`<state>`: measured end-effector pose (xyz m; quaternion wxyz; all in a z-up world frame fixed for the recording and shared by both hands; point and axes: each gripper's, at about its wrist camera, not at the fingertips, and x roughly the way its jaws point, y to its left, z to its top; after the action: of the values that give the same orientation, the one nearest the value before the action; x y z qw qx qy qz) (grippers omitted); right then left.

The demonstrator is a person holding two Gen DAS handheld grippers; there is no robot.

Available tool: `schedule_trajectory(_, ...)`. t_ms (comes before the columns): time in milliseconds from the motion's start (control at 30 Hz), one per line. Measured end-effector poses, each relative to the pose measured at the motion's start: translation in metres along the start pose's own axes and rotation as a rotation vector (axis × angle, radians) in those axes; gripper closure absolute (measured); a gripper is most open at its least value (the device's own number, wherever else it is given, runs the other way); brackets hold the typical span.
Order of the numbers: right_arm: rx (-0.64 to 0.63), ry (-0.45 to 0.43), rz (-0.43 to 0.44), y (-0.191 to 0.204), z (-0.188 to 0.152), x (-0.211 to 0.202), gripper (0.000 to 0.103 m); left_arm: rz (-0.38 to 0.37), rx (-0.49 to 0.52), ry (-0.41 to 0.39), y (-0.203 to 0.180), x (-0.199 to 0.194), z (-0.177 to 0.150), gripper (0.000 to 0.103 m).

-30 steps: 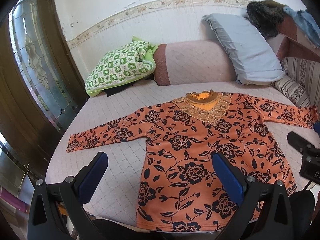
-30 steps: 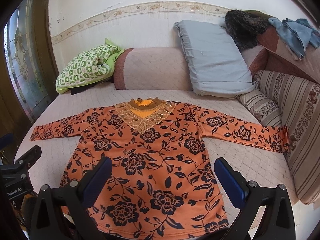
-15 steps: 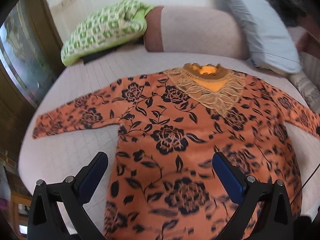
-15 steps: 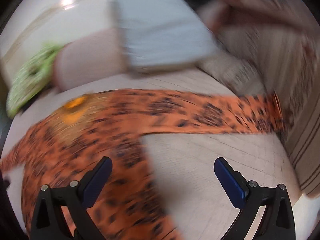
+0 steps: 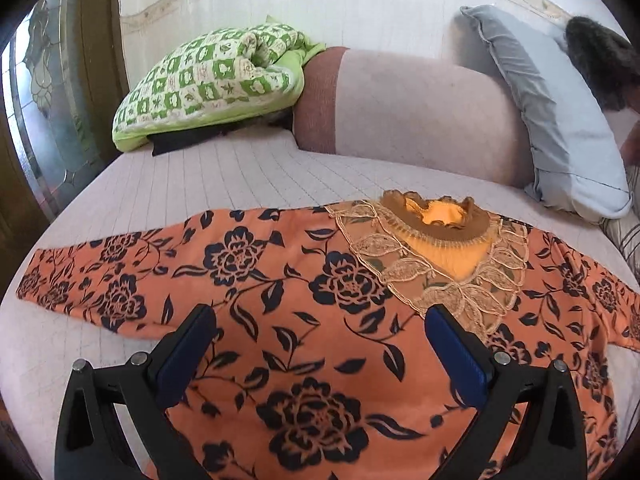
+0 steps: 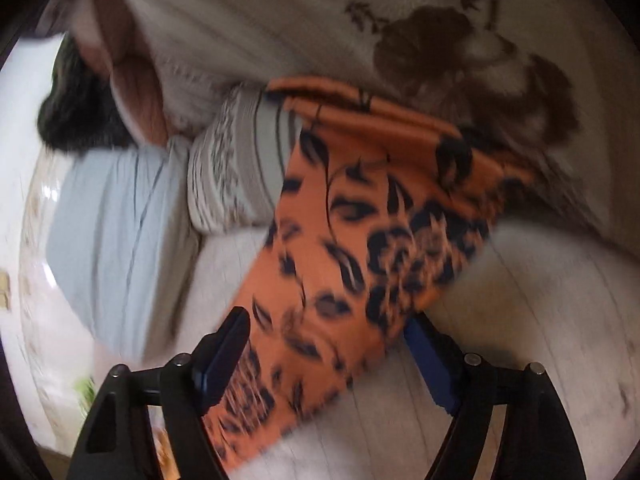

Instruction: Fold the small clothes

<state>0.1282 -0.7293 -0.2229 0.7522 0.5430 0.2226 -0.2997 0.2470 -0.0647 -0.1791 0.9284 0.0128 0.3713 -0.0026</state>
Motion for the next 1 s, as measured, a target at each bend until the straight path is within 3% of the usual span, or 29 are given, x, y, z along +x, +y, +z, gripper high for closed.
schedule_trajectory(100,0.002,-0.033,-0.026,0.000,0.016,0.014,0.055,0.007,0.014,0.027,0.005,0.010,-0.001,0.000)
schedule_trajectory(133,0.023,-0.039,-0.031,-0.003,0.020,0.017,0.079,0.009,0.010,0.030,0.008,0.012,-0.001,0.000)
schedule_trajectory(200,0.079,-0.046,-0.039,-0.012,0.028,0.023,0.092,0.015,-0.012,0.023,0.018,0.013,0.001,0.000)
schedule_trajectory(267,0.082,-0.055,-0.033,-0.006,0.029,0.022,0.095,0.023,-0.041,0.008,0.029,0.010,0.005,0.000)
schedule_trajectory(367,-0.037,-0.092,-0.020,0.025,0.016,0.002,0.096,0.052,-0.080,-0.027,0.047,0.003,0.016,0.000)
schedule_trajectory(533,-0.222,-0.047,0.148,0.115,-0.022,-0.032,0.096,0.127,-0.136,-0.069,0.087,-0.011,0.027,0.000)
schedule_trajectory(667,-0.386,0.051,0.311,0.209,-0.093,-0.051,0.096,0.206,-0.195,-0.091,0.128,-0.017,0.033,0.000)
schedule_trajectory(833,-0.609,0.244,0.438,0.305,-0.236,-0.053,0.096,0.289,-0.288,-0.108,0.185,-0.021,0.035,0.000)
schedule_trajectory(900,-0.727,0.317,0.424,0.326,-0.305,-0.050,0.094,0.327,-0.322,-0.112,0.207,-0.022,0.035,0.000)
schedule_trajectory(1000,-0.949,0.425,0.335,0.344,-0.419,-0.034,0.091,0.365,-0.381,-0.111,0.239,-0.022,0.035,0.000)
